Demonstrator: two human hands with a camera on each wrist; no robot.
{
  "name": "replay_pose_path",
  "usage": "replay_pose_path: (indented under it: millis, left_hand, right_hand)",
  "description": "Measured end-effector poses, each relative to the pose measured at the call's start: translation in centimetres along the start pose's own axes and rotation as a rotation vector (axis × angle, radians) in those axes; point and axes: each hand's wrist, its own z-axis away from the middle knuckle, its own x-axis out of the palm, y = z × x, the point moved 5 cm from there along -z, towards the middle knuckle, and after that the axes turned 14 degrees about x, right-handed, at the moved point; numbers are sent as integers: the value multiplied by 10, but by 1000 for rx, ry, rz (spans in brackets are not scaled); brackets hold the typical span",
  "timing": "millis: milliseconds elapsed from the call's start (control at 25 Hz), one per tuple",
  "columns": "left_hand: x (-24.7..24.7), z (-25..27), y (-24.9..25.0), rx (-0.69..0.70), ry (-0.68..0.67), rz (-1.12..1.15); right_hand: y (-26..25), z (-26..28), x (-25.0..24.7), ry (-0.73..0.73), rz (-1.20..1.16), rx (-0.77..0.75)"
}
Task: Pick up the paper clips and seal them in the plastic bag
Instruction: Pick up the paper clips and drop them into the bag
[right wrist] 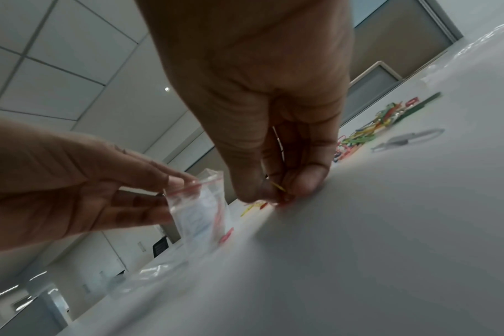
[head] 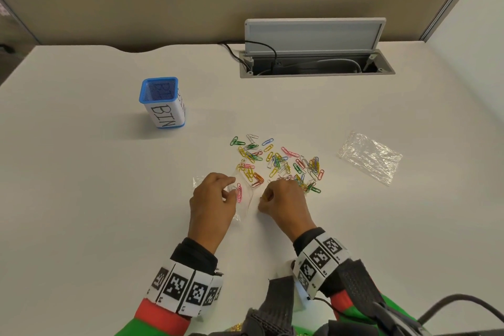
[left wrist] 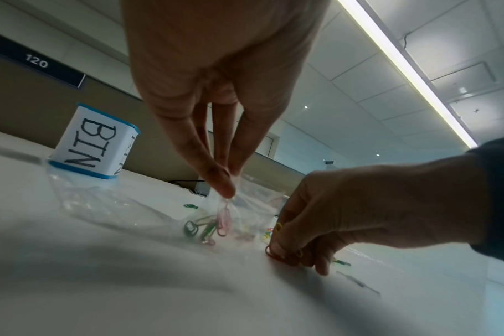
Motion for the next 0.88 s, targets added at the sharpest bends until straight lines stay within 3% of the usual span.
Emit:
replay_pose_path:
  millis: [200, 320, 640, 720, 880]
  left_hand:
    - [8, 2, 2, -9, -36, 14]
    - [10, 1, 7, 2, -45, 14]
    - [11, 3, 17, 2, -62, 39]
    - [11, 3, 15, 3, -52, 51]
    - [12, 4, 13, 12, -41, 54]
  right_hand:
    - [7, 2, -22, 19, -249, 80]
    - [-6, 12, -36, -9, -462, 22]
    - [-17, 17, -24, -130, -415, 23]
    - [-11, 18, -34, -86, -484, 21]
    - [27, 14, -63, 154, -553, 127]
